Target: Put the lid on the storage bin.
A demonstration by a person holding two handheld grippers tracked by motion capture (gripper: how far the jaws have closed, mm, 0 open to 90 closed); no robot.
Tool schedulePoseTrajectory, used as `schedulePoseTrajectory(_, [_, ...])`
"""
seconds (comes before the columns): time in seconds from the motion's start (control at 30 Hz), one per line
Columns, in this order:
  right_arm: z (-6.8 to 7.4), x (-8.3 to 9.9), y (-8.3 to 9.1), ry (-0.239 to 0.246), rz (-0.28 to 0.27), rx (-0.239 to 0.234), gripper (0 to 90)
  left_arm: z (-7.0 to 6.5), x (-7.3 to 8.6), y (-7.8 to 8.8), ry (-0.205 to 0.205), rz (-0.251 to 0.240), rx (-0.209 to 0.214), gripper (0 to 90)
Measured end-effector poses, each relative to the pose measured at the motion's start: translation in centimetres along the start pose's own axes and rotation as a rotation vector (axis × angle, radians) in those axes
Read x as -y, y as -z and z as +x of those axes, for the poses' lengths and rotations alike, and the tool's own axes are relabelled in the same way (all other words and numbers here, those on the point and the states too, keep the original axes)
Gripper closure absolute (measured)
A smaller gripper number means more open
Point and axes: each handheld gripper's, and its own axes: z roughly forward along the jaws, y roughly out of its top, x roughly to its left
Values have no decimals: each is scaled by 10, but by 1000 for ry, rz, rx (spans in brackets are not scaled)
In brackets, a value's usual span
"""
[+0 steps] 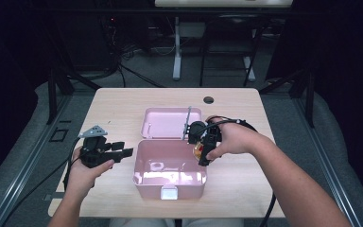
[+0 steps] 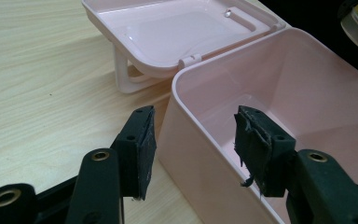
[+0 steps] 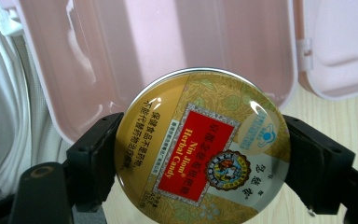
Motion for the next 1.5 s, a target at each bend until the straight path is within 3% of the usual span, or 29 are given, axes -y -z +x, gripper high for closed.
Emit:
schedulePoseTrajectory(0.53, [7,-22,-16,48,29,-12,199,3,0,1,3,-1,-3,477])
schedulePoseTrajectory(1.5, [10,-32,-47,89,59,-22,200,5,0,2,9,-2,-8,477])
